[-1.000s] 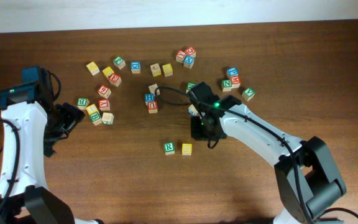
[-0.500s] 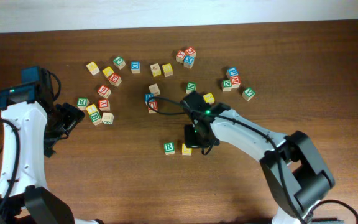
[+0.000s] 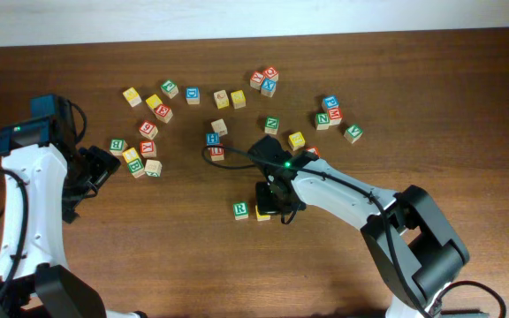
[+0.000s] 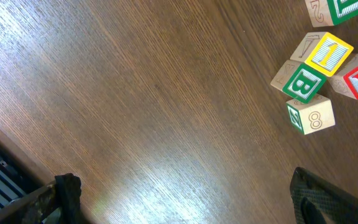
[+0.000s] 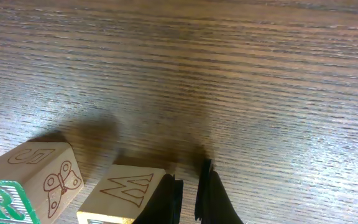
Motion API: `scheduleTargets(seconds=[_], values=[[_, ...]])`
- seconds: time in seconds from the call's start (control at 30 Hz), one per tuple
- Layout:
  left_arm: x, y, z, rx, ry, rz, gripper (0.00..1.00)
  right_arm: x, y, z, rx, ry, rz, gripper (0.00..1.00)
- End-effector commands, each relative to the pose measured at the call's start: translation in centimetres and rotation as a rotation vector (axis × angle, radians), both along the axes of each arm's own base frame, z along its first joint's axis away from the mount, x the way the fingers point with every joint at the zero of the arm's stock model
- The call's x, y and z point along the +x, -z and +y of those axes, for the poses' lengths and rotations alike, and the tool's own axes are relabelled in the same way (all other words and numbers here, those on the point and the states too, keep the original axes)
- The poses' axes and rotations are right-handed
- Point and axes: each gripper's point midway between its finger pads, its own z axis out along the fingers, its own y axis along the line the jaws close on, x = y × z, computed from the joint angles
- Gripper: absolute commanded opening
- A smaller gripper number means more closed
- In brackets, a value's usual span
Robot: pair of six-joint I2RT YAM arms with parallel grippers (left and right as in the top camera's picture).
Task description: Spell out RSS
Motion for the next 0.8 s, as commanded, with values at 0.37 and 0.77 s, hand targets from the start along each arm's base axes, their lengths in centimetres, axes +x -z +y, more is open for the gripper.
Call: scheduleTargets(seconds=[0.37, 0.77], values=[[-0.1, 0.3, 0.1, 0.002, 0.005, 0.011, 0.99, 3.3, -6.0, -0.4, -0.045, -0.011, -0.054, 0.04], [-0.1, 0.3, 0.1, 0.002, 0.005, 0.011, 0.99, 2.0, -7.8, 10.0, 0.235, -0.244, -0.13, 0.04]])
